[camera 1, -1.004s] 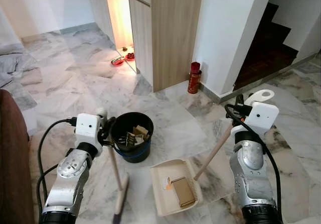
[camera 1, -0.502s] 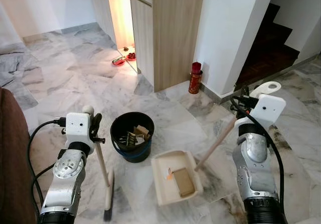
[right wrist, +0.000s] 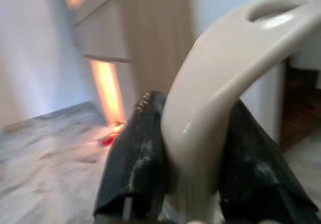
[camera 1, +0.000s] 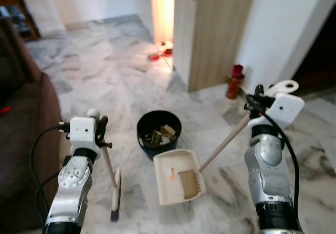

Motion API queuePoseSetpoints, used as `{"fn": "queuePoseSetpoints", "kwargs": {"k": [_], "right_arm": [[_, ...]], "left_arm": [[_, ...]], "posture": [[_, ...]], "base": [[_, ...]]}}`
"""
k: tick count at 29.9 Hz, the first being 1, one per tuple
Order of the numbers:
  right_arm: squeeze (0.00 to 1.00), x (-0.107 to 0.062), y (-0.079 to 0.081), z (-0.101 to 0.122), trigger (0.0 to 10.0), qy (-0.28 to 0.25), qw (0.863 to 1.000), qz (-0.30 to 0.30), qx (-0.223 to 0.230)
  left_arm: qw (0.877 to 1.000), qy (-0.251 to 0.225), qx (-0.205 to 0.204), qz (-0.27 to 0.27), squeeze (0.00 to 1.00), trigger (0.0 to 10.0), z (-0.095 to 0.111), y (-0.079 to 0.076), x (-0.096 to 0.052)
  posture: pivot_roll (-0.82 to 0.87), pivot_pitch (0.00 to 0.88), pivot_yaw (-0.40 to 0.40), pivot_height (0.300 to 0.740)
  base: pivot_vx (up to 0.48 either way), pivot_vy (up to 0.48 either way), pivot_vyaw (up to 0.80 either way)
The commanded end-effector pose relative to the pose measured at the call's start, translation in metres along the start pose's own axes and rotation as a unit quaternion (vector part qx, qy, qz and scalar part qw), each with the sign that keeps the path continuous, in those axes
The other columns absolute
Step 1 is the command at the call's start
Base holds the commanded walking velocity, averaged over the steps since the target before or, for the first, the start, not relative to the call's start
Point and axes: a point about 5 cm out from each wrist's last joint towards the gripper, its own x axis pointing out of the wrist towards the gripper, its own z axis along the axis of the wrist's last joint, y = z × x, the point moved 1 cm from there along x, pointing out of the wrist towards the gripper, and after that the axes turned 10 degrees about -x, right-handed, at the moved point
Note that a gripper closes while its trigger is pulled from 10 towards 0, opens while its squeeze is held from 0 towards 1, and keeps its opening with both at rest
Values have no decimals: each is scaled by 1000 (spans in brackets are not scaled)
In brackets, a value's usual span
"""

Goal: Sweep floor

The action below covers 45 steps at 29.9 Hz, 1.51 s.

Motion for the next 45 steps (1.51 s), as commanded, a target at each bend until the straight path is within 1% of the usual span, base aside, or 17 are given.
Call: {"fn": "queuePoseSetpoints", "kwargs": {"k": [1,7,10,11,13,15,17,19,20,21,23,28,29,32,38,45], "right_arm": [[0,3,-1,15,10000,-31,999,-5,12],[0,5,-4,19,10000,-39,999,-10,14],[0,7,-6,34,10000,-69,997,-23,19],[0,7,-7,35,10000,-72,997,-25,19],[0,9,-9,47,10000,-96,995,-35,21],[0,10,-10,50,10000,-101,994,-37,20],[0,13,-10,63,10000,-122,991,-41,19],[0,14,-10,68,10000,-129,991,-41,21],[0,15,-9,76,10000,-144,989,-39,20],[0,15,-9,76,10000,-144,989,-39,20],[0,16,-9,87,10000,-163,985,-42,22],[0,18,-11,94,10000,-176,983,-50,25],[0,19,-11,100,10000,-185,981,-54,28],[0,20,-12,108,10000,-199,978,-56,33],[0,22,-11,112,10000,-205,976,-55,37],[0,22,-10,110,10000,-202,977,-54,39]], "left_arm": [[1000,-26,13,-6,0,10000,8,-2,3],[999,-33,10,-13,0,10000,9,-6,3],[999,-42,21,-18,0,10000,11,-7,3],[999,-43,21,-18,0,10000,11,-7,3],[999,-43,19,-16,0,10000,11,-7,3],[999,-43,19,-16,0,10000,11,-7,3],[999,-46,19,-15,0,10000,11,-8,3],[999,-47,19,-15,0,10000,11,-8,3],[999,-48,19,-15,0,10000,12,-8,3],[999,-48,19,-15,0,10000,12,-8,3],[998,-49,20,-16,0,10000,12,-8,3],[998,-52,21,-15,0,10000,13,-8,3],[998,-53,22,-15,0,10000,13,-8,3],[998,-55,23,-14,0,10000,13,-7,3],[998,-57,24,-13,0,10000,14,-7,3],[998,-57,24,-13,0,10000,14,-7,4]], "posture": [[-30,0,18,740],[-29,0,15,740],[-28,0,13,740],[-28,0,13,740],[-26,0,12,740],[-26,0,12,740],[-27,0,11,740],[-27,0,11,740],[-28,0,10,740],[-28,0,10,740],[-28,0,10,740],[-27,0,11,740],[-25,0,11,740],[-24,0,11,740],[-22,0,11,740],[-20,0,12,740]], "base": [[0,0,0],[0,0,0],[0,0,0],[0,0,0],[0,0,0],[0,0,0],[0,0,0],[0,0,0],[0,0,0],[0,0,0],[0,0,0],[148,0,0],[285,0,0],[300,0,0],[343,0,0],[391,0,0]]}}
